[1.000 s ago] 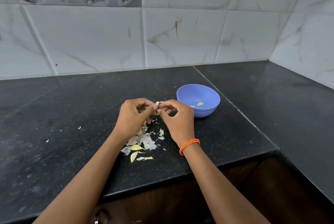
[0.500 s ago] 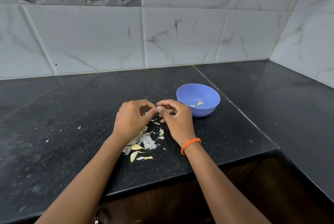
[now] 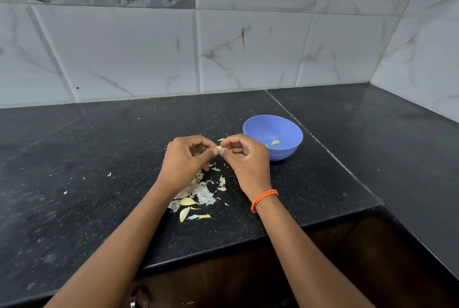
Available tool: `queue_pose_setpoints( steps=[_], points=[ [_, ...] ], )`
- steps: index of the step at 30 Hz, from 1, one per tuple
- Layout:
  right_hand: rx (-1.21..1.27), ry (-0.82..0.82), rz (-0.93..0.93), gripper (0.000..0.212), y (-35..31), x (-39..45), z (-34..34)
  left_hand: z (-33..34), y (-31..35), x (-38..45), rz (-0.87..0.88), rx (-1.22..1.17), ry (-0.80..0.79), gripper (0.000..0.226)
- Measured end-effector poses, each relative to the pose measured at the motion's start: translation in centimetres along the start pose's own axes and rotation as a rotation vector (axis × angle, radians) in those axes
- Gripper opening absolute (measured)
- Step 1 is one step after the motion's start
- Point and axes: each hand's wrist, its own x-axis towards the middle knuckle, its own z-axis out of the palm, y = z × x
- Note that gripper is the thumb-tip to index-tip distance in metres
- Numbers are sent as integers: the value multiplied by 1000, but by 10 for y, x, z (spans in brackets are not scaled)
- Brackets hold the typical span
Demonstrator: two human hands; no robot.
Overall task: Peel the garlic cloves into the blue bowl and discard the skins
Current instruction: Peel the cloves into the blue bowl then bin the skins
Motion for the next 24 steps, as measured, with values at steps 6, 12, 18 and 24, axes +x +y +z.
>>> queue_pose_setpoints(
  steps=[6,12,18,24],
  points=[
    [32,-25,-3,13,-2,-1,1,-2,2,0,-3,-21,-5,5],
    [50,-51,-1,12,-1,0,1,0,1,-2,26,27,21,11],
    [74,-85,1,11,1,-1,2,3,1,-1,69,109,75,18],
    [157,-116,48,11,1,0,1,4,1,-1,82,104,104,20]
  ],
)
